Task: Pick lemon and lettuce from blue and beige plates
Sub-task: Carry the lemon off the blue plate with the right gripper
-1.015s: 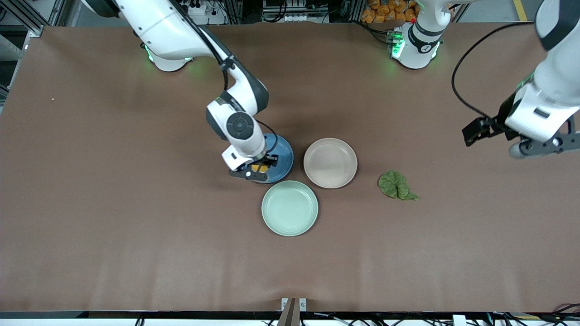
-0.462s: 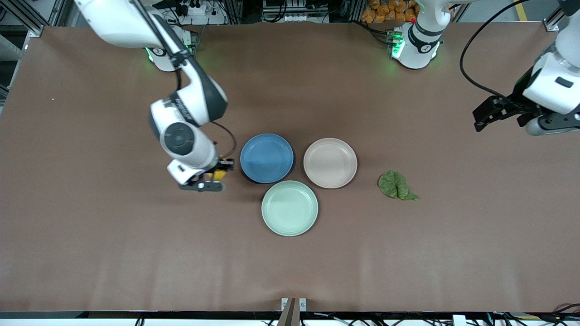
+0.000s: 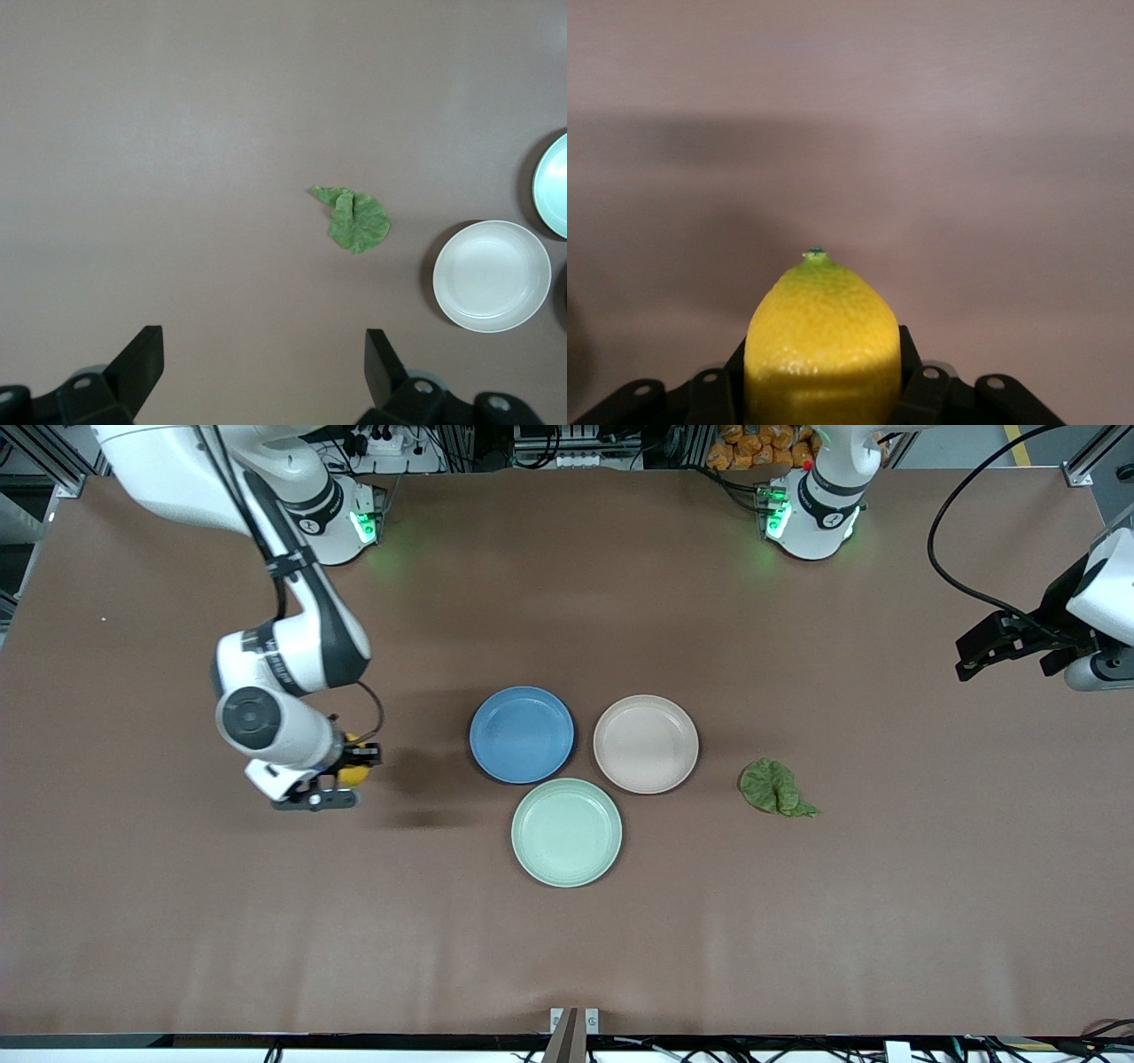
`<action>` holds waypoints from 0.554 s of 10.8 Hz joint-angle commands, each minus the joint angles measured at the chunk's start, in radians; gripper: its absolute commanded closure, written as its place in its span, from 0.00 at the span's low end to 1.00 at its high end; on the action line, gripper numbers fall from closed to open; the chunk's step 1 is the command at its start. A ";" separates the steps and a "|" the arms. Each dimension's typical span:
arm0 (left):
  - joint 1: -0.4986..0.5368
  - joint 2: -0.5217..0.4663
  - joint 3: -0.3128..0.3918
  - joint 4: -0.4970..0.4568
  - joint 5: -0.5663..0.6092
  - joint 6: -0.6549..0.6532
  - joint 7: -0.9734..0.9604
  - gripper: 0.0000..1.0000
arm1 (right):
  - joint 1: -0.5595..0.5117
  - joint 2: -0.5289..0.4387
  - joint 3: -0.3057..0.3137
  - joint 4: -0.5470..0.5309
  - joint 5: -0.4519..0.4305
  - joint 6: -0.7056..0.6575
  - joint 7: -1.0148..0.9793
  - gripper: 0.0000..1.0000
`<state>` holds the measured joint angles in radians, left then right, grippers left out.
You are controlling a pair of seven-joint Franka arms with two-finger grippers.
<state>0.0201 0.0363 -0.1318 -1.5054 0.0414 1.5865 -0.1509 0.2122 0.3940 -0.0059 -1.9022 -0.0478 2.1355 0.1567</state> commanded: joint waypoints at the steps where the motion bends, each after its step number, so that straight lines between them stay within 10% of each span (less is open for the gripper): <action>1: 0.003 -0.021 -0.005 -0.007 -0.023 -0.008 0.013 0.00 | -0.027 -0.049 -0.060 -0.076 -0.010 0.061 -0.153 0.84; 6: 0.004 -0.019 -0.009 -0.010 -0.025 -0.017 0.018 0.00 | -0.063 -0.005 -0.095 -0.182 -0.001 0.299 -0.232 0.84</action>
<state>0.0190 0.0332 -0.1381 -1.5056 0.0409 1.5847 -0.1509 0.1587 0.3915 -0.1012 -2.0598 -0.0475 2.3966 -0.0495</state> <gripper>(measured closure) 0.000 0.392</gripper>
